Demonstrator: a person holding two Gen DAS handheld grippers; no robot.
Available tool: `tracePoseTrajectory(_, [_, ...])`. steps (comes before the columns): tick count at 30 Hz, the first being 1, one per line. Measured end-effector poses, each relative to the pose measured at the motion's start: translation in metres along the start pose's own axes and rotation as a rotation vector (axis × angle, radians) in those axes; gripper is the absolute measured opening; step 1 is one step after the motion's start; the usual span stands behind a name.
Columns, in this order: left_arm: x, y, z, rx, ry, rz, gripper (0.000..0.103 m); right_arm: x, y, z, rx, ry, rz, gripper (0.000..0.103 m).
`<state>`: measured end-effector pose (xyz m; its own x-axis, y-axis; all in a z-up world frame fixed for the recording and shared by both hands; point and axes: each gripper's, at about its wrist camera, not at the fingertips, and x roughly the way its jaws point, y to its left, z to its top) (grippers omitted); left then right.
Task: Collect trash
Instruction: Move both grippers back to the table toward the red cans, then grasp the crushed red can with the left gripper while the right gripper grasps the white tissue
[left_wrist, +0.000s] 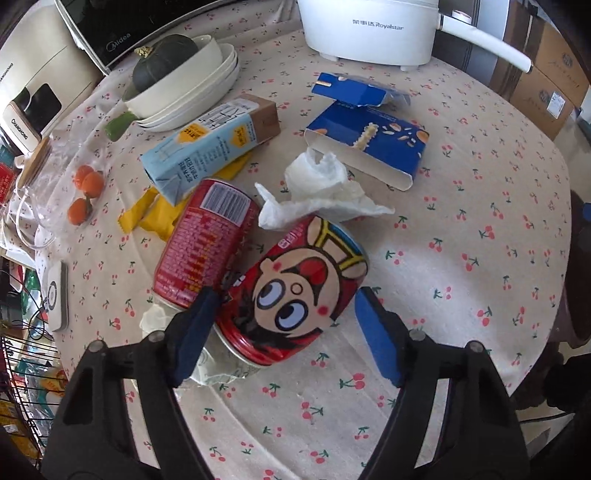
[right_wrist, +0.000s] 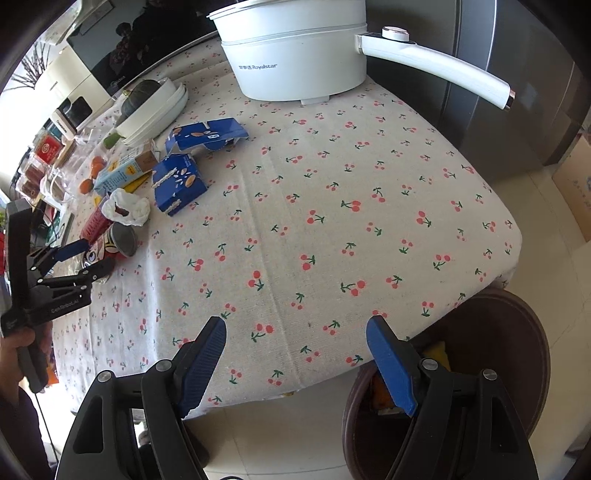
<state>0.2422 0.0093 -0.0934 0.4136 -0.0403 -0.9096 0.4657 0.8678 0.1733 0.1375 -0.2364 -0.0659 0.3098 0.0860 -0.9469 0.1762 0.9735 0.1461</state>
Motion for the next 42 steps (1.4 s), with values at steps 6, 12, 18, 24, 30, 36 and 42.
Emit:
tracePoseTrajectory(6, [0.002,0.010,-0.003,-0.075,0.012,0.050,0.049,0.002,0.001,-0.002,-0.009,0.006,-0.007,0.080])
tracePoseTrajectory(12, [-0.001,0.028,-0.020,-0.261,-0.001,0.016,0.048,-0.001,0.006,-0.005,-0.011,-0.005,-0.002,0.080])
tracePoseTrajectory(18, [-0.022,0.035,-0.039,-0.379,-0.026,-0.065,0.045,-0.003,0.012,-0.010,-0.037,-0.003,0.004,0.080])
tracePoseTrajectory(24, [-0.048,0.043,-0.057,-0.458,-0.044,-0.122,0.042,-0.007,0.012,-0.010,-0.034,-0.013,0.004,0.080])
tracePoseTrajectory(30, [-0.055,0.057,-0.085,-0.516,-0.012,-0.178,0.002,-0.001,0.019,-0.012,-0.023,-0.005,0.012,0.080])
tracePoseTrajectory(36, [-0.036,0.050,-0.098,-0.466,0.069,-0.214,0.012,0.005,0.029,-0.018,-0.023,0.005,0.019,0.080])
tracePoseTrajectory(42, [-0.053,0.050,-0.096,-0.519,0.030,-0.226,0.082,0.009,0.038,-0.026,-0.034,0.015,0.023,0.080])
